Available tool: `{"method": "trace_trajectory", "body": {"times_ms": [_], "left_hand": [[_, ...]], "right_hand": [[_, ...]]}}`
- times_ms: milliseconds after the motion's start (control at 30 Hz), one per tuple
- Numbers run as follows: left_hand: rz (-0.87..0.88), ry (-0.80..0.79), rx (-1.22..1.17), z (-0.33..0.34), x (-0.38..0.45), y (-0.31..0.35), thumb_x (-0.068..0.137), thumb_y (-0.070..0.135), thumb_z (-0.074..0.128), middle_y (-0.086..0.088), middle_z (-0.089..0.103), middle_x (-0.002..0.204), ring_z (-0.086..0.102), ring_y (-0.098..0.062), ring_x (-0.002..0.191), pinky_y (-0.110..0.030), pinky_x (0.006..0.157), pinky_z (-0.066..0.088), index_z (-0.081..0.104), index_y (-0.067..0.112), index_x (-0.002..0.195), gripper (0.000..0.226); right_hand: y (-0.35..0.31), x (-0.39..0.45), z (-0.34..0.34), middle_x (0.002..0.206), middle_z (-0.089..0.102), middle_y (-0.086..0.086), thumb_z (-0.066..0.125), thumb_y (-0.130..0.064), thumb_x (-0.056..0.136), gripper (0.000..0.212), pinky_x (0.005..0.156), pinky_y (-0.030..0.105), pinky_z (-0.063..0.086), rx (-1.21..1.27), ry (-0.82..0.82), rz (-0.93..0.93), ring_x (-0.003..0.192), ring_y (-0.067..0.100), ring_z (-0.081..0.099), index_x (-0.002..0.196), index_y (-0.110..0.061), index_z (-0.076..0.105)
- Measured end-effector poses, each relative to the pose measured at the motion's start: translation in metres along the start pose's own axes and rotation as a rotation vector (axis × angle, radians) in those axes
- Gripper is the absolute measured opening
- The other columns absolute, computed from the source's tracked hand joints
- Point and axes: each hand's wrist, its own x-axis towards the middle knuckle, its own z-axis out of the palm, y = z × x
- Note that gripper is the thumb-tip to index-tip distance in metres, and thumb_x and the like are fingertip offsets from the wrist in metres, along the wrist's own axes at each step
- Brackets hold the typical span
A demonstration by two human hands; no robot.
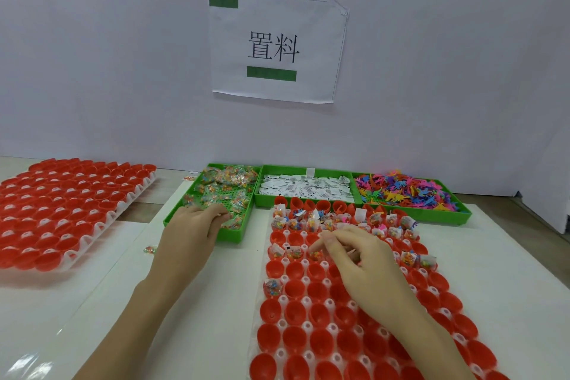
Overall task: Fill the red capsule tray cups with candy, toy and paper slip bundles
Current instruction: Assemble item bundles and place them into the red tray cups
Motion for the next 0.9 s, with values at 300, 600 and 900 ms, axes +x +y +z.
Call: {"method": "trace_trajectory", "body": {"times_ms": [300,600,900], "left_hand": [[0.085,0.041,-0.161,-0.01,0.001,0.032,0.094,0.014,0.071,0.008,0.068,0.086,0.063,-0.016,0.071,-0.037,0.067,0.056,0.067,0.015,0.102,0.009],[0.105,-0.105,-0.474,-0.004,-0.005,0.056,0.099,0.005,0.062,0.012,0.064,0.089,0.062,-0.012,0.068,-0.027,0.067,0.052,0.077,0.025,0.104,0.026],[0.029,-0.082,-0.505,-0.003,-0.003,0.056,0.097,0.001,0.061,0.011,0.066,0.091,0.064,-0.014,0.068,-0.022,0.063,0.051,0.074,0.032,0.097,0.034]], "right_hand": [[-0.003,0.036,-0.009,0.078,0.071,-0.02,0.062,-0.02,0.099,0.019,0.062,0.008,0.047,-0.093,-0.008,0.035,0.072,-0.002,0.064,0.093,-0.03,0.077],[0.029,0.16,0.005,0.112,0.075,0.011,0.062,-0.013,0.1,0.018,0.071,0.024,0.048,-0.449,-0.16,0.079,0.087,0.019,0.067,0.105,-0.014,0.078],[0.054,0.211,0.028,0.12,0.072,0.011,0.081,-0.031,0.086,0.031,0.094,0.036,0.053,-0.628,-0.388,0.11,0.107,0.025,0.067,0.11,-0.011,0.078]]}}
